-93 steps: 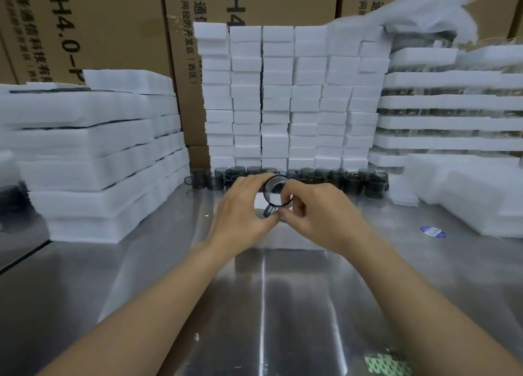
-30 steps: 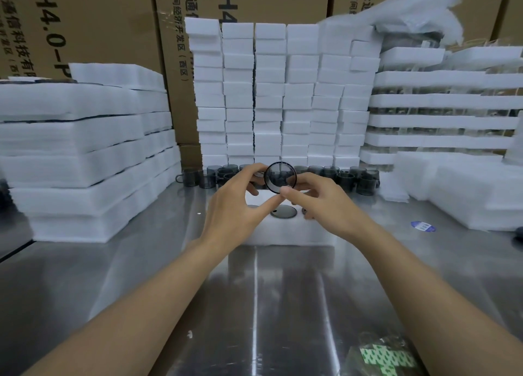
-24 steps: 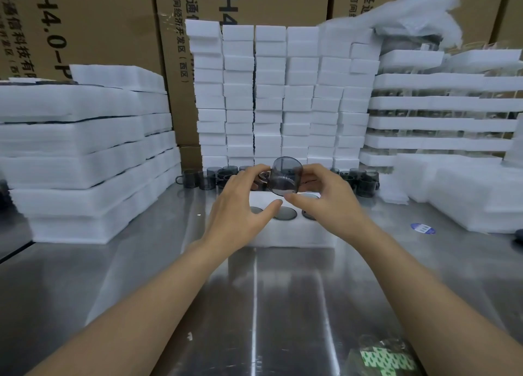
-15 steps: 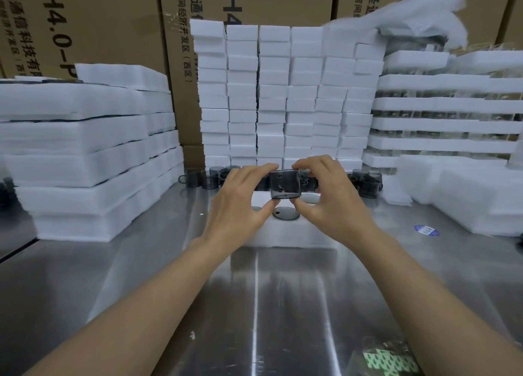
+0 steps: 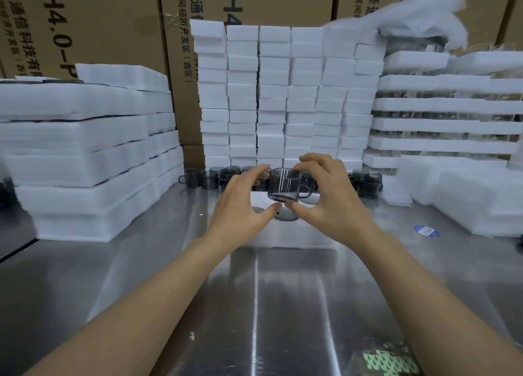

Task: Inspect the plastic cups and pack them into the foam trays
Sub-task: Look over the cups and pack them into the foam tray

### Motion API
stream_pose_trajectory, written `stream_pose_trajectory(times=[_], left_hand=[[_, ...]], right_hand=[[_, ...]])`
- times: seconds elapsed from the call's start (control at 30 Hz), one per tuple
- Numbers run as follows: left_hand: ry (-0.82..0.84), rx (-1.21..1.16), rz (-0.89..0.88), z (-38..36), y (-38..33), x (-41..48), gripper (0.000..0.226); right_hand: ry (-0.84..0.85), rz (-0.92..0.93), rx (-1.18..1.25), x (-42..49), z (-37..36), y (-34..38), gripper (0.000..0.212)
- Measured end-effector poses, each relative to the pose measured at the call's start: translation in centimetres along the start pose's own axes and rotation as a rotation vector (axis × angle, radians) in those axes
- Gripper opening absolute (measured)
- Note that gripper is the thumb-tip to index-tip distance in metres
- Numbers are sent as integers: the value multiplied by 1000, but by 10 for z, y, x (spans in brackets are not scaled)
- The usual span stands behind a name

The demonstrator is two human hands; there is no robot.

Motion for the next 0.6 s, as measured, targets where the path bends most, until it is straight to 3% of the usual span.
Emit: stream_pose_trajectory(times=[0.17,0.37,0.6], left_hand=[[-82,94,-146,8,-10,-1,64],[-68,151,-186,10,-16,-3,65],[-84,9,-75,10,-5,0,61]], right_hand=[[10,23,-2,0,-2,8,58],[32,49,1,-1,-3,8,59],[63,-32,13,0,0,-4,72]])
Point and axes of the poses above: each hand's wrist, its own x-axis towards the middle knuckle, its own z-axis out of the back of the hand, y = z × x, the point moved 3 cm from there along x, towards the middle knuckle, and after that the axes turned 9 degrees about y, right-handed, at the moved point
